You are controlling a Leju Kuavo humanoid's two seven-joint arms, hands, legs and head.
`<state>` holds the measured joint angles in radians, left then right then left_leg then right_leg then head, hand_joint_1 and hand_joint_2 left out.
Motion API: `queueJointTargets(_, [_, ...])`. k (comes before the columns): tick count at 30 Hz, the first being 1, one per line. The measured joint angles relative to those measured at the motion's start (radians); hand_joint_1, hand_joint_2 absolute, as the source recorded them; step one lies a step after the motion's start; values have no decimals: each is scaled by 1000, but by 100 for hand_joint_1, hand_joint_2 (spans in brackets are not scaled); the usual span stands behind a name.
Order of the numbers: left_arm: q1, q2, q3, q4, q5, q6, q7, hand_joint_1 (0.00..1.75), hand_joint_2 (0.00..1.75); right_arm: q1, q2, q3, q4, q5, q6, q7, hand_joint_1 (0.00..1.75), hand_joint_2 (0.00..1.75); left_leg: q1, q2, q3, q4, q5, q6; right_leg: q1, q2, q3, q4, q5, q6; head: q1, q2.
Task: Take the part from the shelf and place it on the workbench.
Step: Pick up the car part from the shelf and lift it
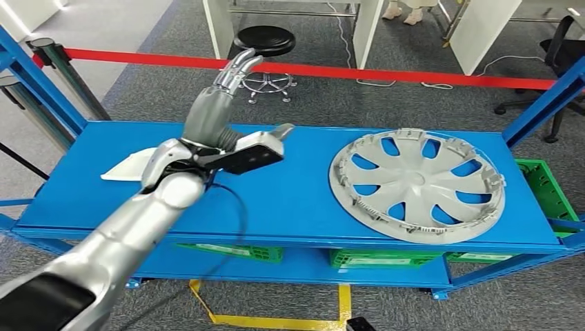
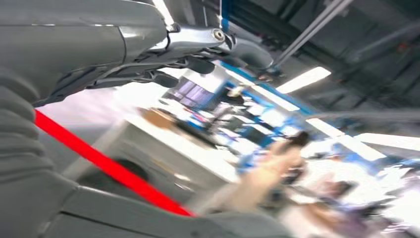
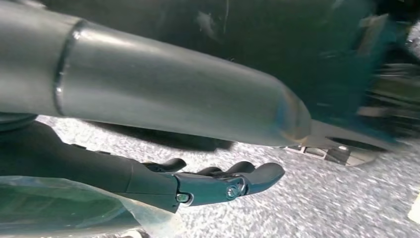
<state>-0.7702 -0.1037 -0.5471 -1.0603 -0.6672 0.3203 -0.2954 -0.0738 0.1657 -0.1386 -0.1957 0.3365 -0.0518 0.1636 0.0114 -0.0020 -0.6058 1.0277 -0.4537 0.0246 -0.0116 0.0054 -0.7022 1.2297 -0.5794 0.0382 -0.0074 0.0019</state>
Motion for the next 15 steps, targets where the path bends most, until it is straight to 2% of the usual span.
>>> queueJointTargets(1, [-22, 1, 1, 66, -15, 6, 18, 0, 175, 6, 1, 0, 1, 1, 1, 3, 0, 0, 0, 0, 0, 0, 0, 1, 0, 0, -31, 53, -11, 1, 0, 0])
queueJointTargets(2, [-40, 4, 5, 130, -14, -1, 31, 0, 175, 13, 2, 0, 2, -1, 2, 4, 0, 0, -1, 0, 1, 0, -1, 1, -1, -1, -48, 74, -5, 2, 0, 0])
queueJointTargets(3, [-53, 8, 14, 186, 6, -22, 38, 0, 175, 19, 2, -1, 3, -4, 4, 4, 0, 0, 0, 0, 2, 0, -1, 0, -2, -1, -45, 55, 20, 2, 0, 0])
queueJointTargets(5, [-69, 16, 47, 275, 73, -84, 40, 0, 175, 28, 2, -4, 4, -10, 9, 9, 0, 0, 0, -1, 4, 1, -5, -6, -5, -2, 8, -70, 90, 1, 0, 0])
queueJointTargets(6, [-72, 19, 69, 312, 102, -112, 41, 0, 175, 29, 2, -7, 5, -12, 11, 14, 0, 0, -2, -1, 4, 3, -7, -11, -5, -2, 39, -133, 112, -1, 0, 0])
queueJointTargets(7, [-73, 22, 87, 341, 120, -130, 42, 0, 175, 29, 2, -9, 6, -13, 13, 19, 0, 0, -4, -1, 3, 5, -8, -16, -6, -1, 60, -174, 122, -4, -1, 0])
queueJointTargets(10, [-65, 31, 112, 407, 125, -152, 57, 0, 175, 30, 3, -11, 7, -10, 21, 35, 0, 0, -6, -1, 2, 4, -7, -30, -2, 2, 74, -191, 117, -20, -2, 0])
queueJointTargets(12, [-61, 36, 121, 437, 124, -163, 68, 0, 175, 31, 3, -11, 7, 0, 22, 42, 0, 0, -3, -1, -4, 22, -23, -39, -3, 1, 77, -194, 118, -33, -4, 0])
queueJointTargets(13, [-61, 38, 125, 449, 125, -173, 72, 0, 175, 31, 4, -11, 7, 6, 18, 45, 0, 0, -2, -1, -18, 57, -45, -44, -5, 0, 80, -196, 118, -38, -6, 0])
queueJointTargets(15, [-59, 44, 132, 474, 130, -204, 84, 0, 175, 30, 4, -10, 7, 15, 9, 46, 0, 0, -2, -1, -73, 178, -101, -50, -5, -1, 82, -196, 116, -45, -8, 0])
